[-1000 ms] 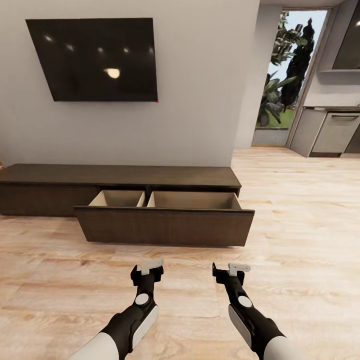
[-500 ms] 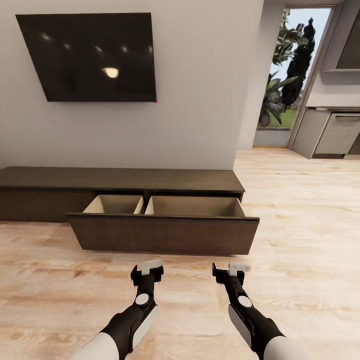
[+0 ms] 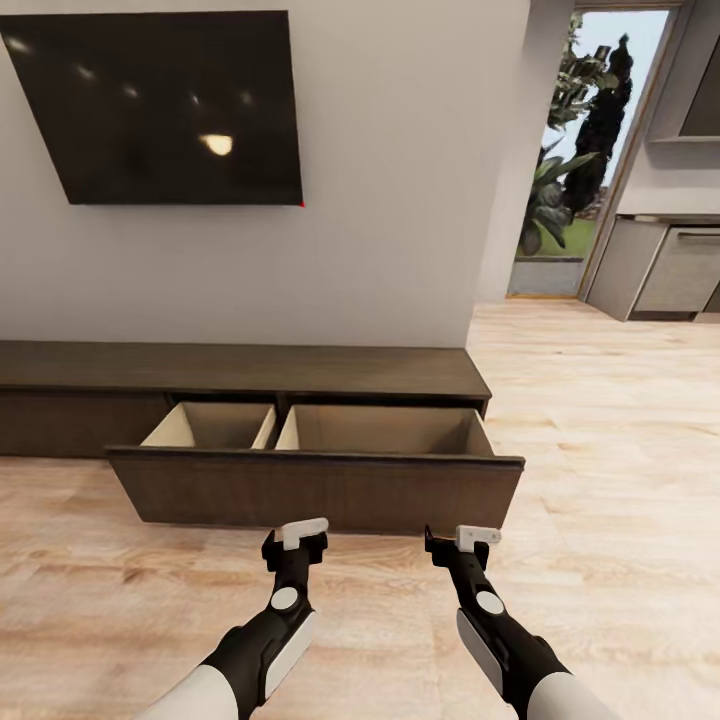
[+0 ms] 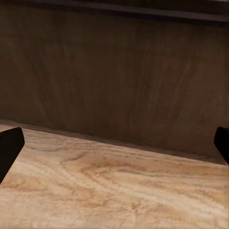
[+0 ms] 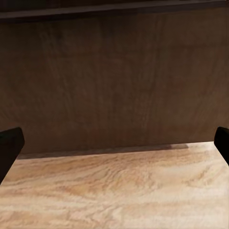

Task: Place each of the two pumpkins and all three candles from the living room inside a cabinet in the living room (use any cabinet), then make sure every cabinet is closed, and position the cauldron so it is next to a table in the living room.

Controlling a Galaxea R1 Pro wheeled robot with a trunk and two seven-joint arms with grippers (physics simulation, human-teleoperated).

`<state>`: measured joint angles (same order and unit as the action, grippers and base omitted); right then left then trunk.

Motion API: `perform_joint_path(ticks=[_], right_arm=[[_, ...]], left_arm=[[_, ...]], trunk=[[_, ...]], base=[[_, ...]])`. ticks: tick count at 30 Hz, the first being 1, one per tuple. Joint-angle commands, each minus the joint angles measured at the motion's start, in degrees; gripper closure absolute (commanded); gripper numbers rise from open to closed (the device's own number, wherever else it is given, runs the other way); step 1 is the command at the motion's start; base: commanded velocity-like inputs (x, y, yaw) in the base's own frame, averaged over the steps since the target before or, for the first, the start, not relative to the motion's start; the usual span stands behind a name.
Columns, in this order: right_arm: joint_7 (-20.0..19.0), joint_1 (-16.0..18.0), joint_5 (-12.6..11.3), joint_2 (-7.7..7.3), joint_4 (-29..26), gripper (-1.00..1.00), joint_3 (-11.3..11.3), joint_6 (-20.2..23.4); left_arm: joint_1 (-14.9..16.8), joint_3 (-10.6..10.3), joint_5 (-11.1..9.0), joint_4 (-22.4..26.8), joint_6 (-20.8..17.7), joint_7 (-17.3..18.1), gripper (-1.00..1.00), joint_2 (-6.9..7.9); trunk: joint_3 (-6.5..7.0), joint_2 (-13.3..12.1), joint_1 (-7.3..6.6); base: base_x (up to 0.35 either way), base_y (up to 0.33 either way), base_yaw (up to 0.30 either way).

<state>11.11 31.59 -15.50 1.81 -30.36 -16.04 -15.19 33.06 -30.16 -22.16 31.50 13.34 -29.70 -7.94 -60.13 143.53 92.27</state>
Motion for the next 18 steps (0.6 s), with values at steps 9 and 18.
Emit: perform_joint_path(ticks=[9, 18], right_arm=[[0.4, 0.05, -0.68, -0.04, 0.04, -1.0, -0.48, -0.27], [0.4, 0.05, -0.67, 0.03, 0.04, -1.0, -0.49, -0.23]], left_arm=[[0.07, -0.51, -0.64, -0.03, 0.37, -0.31, -1.0, 0.03], [0.07, -0.52, -0.78, -0.03, 0.37, -0.27, -1.0, 0.04]], trunk=[[-0.05, 0.02, -0.01], [-0.05, 0.02, -0.01]], base=[[0.08, -0.105, 0.0], [0.104, -0.006, 0.0]])
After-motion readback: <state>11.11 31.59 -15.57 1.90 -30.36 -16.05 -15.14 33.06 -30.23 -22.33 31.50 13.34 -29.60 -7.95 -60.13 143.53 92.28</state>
